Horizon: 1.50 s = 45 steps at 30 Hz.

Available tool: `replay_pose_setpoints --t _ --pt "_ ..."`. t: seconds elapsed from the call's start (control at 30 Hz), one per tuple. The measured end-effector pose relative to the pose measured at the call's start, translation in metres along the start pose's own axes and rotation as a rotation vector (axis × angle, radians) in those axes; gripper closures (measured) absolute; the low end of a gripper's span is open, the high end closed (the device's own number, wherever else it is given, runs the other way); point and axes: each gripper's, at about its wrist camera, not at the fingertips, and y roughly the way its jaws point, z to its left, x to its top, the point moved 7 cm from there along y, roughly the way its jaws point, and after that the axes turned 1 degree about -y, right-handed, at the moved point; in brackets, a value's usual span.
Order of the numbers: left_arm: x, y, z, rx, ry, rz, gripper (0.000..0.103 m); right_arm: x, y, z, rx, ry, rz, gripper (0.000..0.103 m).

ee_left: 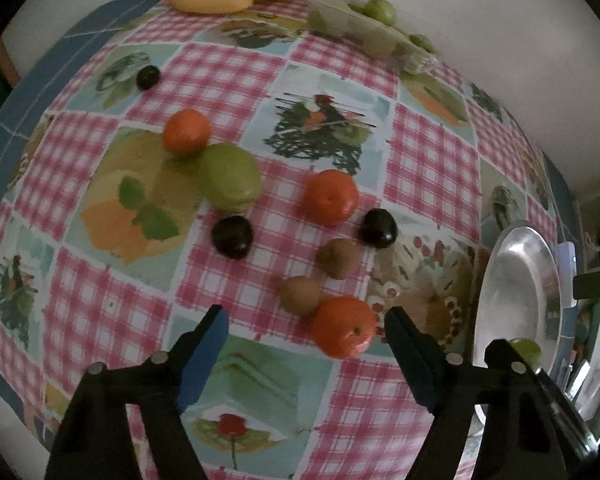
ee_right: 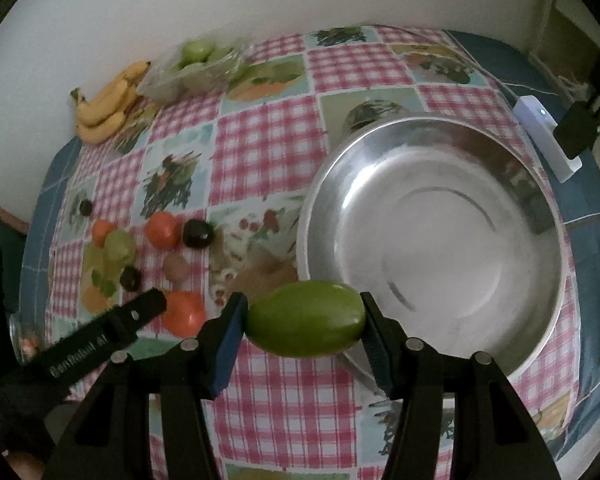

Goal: Organize fruits
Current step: 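Carry the green mango with the right gripper while the left gripper grasps an orange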

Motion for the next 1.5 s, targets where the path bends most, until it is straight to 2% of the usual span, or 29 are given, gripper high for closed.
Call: replay_pose_setpoints --t 0.23,0.37,0.53,0.87,1.43,1.5 --pt "-0.003 0.01 -0.014 0.036 0.054 0.012 0.045 0.011 -0.001 -0.006 0.011 0.031 -0.009 0.046" --pt "-0.003 0.013 -0.019 0.061 0.074 0.014 0.047 0.013 0.002 -0.005 0.043 0.04 -0.003 0.046" --pt "-0.003 0.017 -0.026 0.07 0.087 0.014 0.055 0.015 -0.004 -0.008 0.028 0.043 -0.024 0.046" --pt "-0.006 0.022 -0.038 0.124 0.128 -0.002 0.055 0.017 -0.007 -0.009 0.039 0.051 -0.034 0.046" --pt "-0.011 0.023 -0.036 0.129 0.132 -0.007 0.053 0.015 -0.004 -0.007 0.049 0.054 -0.024 0.046" --pt "-0.012 0.023 -0.036 0.127 0.135 -0.006 0.057 0.015 -0.004 -0.007 0.049 0.054 -0.022 0.046"
